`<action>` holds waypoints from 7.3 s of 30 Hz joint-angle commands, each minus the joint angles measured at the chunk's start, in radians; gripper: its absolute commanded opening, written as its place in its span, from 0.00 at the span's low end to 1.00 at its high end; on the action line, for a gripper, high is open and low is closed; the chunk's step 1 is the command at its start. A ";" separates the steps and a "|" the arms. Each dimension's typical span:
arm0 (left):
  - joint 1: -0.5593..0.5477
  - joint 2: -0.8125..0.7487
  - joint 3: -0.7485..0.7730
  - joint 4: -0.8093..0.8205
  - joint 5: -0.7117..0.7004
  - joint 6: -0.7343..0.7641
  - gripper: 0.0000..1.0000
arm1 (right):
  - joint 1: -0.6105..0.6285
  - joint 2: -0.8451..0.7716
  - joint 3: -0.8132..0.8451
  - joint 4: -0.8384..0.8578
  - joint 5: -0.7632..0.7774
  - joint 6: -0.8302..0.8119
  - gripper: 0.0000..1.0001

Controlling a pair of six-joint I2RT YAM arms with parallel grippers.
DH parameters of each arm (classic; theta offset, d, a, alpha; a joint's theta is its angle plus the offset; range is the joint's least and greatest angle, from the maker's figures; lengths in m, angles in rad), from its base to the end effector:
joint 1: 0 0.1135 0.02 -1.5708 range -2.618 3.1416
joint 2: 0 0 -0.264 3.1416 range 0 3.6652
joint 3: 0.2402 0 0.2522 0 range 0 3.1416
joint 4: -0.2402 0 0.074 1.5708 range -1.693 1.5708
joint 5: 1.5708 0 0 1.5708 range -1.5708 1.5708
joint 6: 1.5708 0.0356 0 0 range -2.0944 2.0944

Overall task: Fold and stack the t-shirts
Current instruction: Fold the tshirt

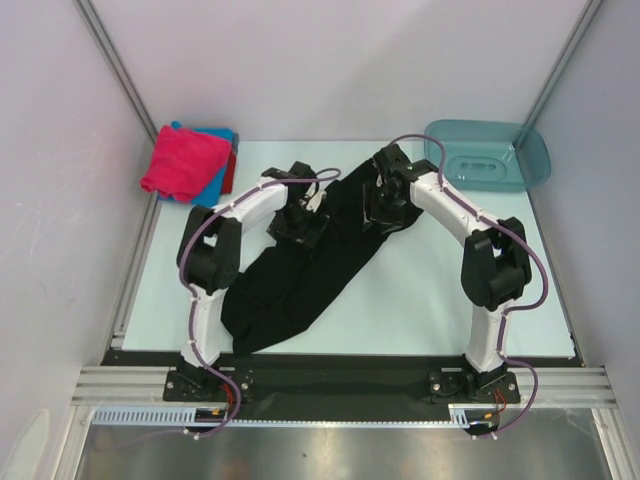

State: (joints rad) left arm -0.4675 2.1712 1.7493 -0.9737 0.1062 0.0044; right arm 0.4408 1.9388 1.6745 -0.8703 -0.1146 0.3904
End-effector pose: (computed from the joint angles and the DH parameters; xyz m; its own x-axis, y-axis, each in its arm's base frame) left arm 0.3878 -0.2000 0.1780 -0.8770 0.4476 -0.1748 0.4685 0.8774 -0.1036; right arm 0.3721 0.1800 0.2546 -0.9360 -0.0235 -0.3513 -0.1204 0.9590 0.2566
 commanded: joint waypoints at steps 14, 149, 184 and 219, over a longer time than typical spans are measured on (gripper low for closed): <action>0.000 -0.326 -0.252 -0.177 0.003 -0.100 1.00 | -0.004 0.002 -0.018 0.016 -0.045 0.025 0.56; 0.016 -1.042 -0.955 0.246 0.406 -0.619 1.00 | -0.028 -0.828 -0.677 -0.012 0.022 0.287 0.77; -0.321 -0.757 -1.222 0.854 -0.461 -0.756 0.91 | 0.242 -0.896 -1.389 0.753 0.092 0.447 0.78; -0.641 -0.828 -1.383 0.787 -0.344 -1.055 0.01 | 0.783 -0.848 -1.199 0.360 0.567 0.780 0.12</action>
State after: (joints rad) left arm -1.0622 1.3796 0.4007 0.2161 -0.2924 -1.0245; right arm 1.2205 1.1645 0.4179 -0.1967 0.3061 1.2026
